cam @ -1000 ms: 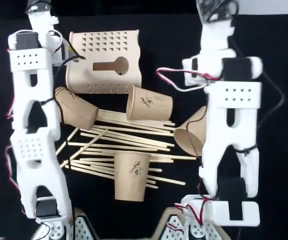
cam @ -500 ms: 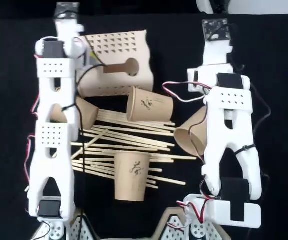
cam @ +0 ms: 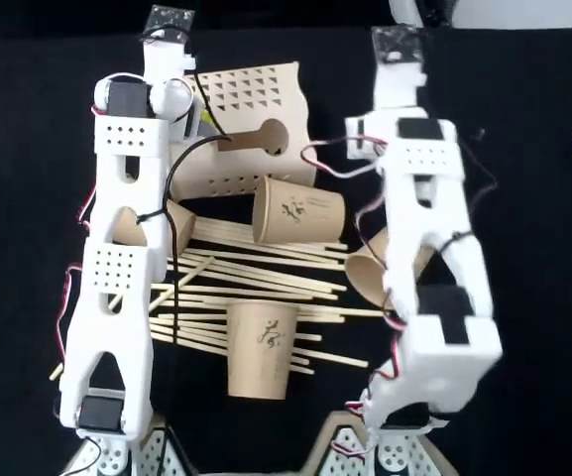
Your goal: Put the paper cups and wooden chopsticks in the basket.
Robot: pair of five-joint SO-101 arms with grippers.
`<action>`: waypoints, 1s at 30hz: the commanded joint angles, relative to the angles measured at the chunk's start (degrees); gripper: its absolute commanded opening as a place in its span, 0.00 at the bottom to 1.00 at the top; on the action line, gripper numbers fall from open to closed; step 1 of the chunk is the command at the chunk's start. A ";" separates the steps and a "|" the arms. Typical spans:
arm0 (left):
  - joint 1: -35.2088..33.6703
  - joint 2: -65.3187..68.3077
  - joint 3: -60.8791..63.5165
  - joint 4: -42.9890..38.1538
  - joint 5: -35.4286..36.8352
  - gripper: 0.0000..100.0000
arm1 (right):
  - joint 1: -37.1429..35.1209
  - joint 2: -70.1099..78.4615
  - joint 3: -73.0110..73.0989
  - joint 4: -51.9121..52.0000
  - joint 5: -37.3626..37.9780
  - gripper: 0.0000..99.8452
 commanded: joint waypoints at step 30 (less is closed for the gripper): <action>3.38 -0.53 0.48 3.43 10.55 0.28 | -4.31 16.22 -36.09 23.12 -5.27 0.30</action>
